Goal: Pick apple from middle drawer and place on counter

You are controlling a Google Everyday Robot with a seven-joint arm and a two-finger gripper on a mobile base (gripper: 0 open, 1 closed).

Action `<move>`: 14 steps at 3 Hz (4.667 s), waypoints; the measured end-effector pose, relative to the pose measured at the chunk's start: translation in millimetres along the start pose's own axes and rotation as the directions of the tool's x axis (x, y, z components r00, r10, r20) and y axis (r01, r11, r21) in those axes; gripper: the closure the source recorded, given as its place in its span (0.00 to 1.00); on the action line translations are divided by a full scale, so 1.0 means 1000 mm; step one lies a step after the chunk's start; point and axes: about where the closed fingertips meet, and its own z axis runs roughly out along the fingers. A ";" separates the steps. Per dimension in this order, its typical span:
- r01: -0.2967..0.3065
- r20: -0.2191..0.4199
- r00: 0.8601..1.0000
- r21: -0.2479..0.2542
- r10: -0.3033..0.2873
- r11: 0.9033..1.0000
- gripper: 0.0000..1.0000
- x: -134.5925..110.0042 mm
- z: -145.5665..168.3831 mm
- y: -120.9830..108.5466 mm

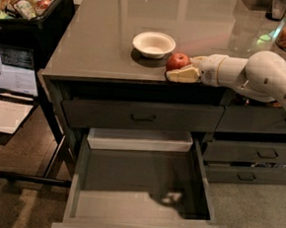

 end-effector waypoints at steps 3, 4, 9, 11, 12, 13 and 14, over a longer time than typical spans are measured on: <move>-0.059 -0.004 0.998 0.065 0.059 0.996 1.00 0.001 0.006 -0.014; -0.067 -0.005 0.998 0.074 0.068 0.995 1.00 0.001 0.006 -0.016; -0.031 0.021 0.999 0.300 0.026 0.953 1.00 -0.059 -0.036 -0.049; -0.169 -0.069 0.974 0.403 0.214 0.899 1.00 -0.036 -0.029 -0.054; -0.237 -0.129 0.937 0.448 0.325 0.862 1.00 -0.007 -0.042 -0.076; -0.281 -0.180 0.900 0.457 0.398 0.844 1.00 0.017 -0.050 -0.088; -0.300 -0.203 0.884 0.448 0.422 0.843 0.81 0.029 -0.055 -0.095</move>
Offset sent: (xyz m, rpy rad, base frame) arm 0.0173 -0.0154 -0.0015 0.0302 0.0288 -0.1188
